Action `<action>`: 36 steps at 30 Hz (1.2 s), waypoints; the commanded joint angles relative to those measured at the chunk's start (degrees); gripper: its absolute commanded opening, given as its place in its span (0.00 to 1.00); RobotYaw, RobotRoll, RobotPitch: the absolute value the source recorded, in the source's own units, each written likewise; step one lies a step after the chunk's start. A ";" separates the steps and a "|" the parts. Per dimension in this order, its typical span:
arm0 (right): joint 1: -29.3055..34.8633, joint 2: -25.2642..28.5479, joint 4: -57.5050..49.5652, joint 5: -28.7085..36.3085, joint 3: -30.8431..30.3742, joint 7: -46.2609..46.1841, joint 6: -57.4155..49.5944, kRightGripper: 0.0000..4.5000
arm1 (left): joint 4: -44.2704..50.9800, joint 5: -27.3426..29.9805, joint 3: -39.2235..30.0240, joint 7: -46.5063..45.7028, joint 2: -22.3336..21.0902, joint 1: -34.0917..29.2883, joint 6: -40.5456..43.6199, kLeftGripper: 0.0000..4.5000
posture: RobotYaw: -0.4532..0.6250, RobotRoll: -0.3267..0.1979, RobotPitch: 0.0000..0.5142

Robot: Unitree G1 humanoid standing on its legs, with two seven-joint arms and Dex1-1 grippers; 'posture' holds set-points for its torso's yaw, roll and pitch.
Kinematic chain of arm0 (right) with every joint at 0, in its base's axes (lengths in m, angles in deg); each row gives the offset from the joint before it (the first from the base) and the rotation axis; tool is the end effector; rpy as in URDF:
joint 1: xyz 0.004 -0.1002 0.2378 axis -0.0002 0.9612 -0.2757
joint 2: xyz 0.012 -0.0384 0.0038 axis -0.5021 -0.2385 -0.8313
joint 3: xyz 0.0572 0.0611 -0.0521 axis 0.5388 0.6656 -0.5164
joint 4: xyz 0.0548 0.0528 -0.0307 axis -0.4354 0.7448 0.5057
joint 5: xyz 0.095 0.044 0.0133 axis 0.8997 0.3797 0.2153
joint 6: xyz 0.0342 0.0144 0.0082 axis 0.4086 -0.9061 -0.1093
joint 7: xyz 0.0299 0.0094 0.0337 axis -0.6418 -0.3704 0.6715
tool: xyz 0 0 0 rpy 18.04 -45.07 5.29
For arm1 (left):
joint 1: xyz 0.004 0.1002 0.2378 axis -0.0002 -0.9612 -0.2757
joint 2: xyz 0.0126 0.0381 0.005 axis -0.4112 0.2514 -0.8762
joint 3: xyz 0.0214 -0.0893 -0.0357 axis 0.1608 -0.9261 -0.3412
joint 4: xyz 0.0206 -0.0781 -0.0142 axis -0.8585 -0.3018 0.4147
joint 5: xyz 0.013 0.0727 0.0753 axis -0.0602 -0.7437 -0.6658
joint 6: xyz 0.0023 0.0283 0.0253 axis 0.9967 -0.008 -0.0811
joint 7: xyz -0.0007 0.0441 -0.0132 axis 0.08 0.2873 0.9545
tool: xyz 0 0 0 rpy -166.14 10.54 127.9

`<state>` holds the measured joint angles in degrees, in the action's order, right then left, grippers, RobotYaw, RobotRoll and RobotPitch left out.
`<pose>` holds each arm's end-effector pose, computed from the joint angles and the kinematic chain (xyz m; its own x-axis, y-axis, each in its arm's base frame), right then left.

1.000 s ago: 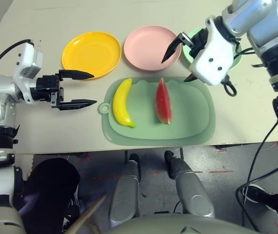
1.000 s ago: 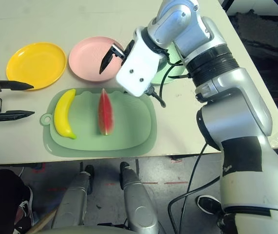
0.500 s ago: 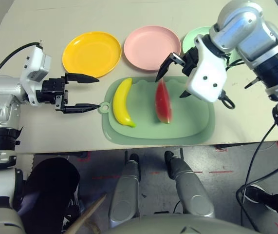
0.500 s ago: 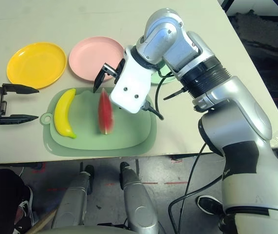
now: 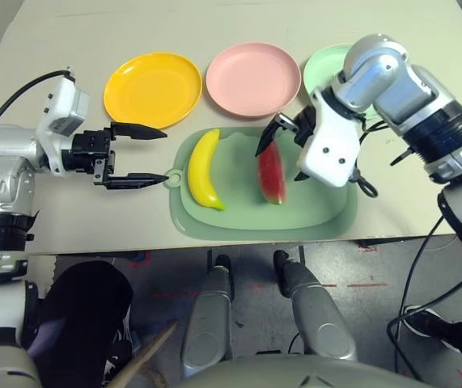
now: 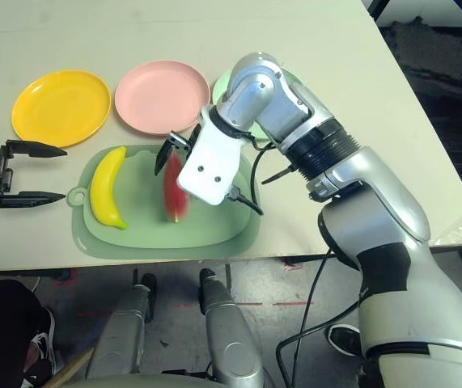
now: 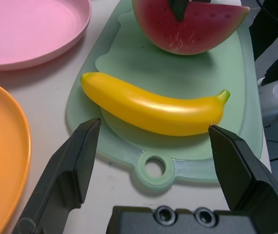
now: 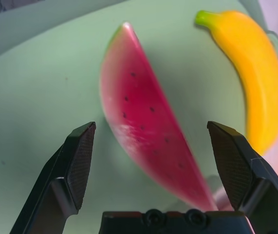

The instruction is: Place the fruits into color-matched plates.

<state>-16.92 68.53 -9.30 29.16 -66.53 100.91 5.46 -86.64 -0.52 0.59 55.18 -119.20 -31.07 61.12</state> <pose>0.3132 -0.0824 0.2986 -0.0102 0.4771 -0.8788 -0.1781 -0.8657 -0.4679 0.2715 0.3271 0.2413 0.2981 -0.8982 -0.3232 0.9196 0.1794 0.3495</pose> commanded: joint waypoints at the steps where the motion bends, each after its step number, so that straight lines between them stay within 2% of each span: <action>1: 0.98 -1.39 0.00 -2.16 0.01 0.27 0.94 1.00 | 0.56 -0.51 -0.81 0.14 -0.03 -0.44 0.21 1.00 | 0.38 0.62 0.75; 8: 2.48 -4.46 2.11 -6.76 2.68 -0.58 2.60 1.00 | 0.73 -0.57 -0.96 -0.22 -0.07 -0.42 0.39 1.00 | 0.38 0.62 0.75; 18: 3.04 -5.65 3.02 -9.08 4.70 -1.21 2.13 1.00 | 0.14 -0.62 -1.37 -0.14 -0.12 -0.81 -0.40 1.00 | 0.38 0.62 0.74; 21: 3.37 -5.95 3.05 -9.50 5.35 -1.62 1.53 0.91 | -0.31 -0.76 -1.42 -0.05 -0.27 -0.49 -0.54 1.00 | 0.38 0.62 0.74; 26: 3.75 -6.34 2.99 -10.11 6.30 -2.04 0.17 0.52 | -0.57 -0.87 -1.50 0.08 -0.41 -0.41 -0.73 1.00 | 0.38 0.62 0.73; 27: 3.79 -6.37 2.96 -10.18 6.37 -2.04 0.00 0.49 | -0.68 -0.89 -1.52 0.15 -0.43 -0.42 -0.83 1.00 | 0.38 0.62 0.73; 36: 3.43 -6.24 2.70 -9.42 7.31 -0.66 -2.40 0.49 | -1.09 -1.28 -1.36 0.52 -0.04 0.04 -1.14 1.00 | 0.37 0.62 0.72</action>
<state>-13.84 62.59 -6.05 19.27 -59.93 99.28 3.66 -87.46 -0.95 -0.40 54.99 -119.13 -30.85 60.44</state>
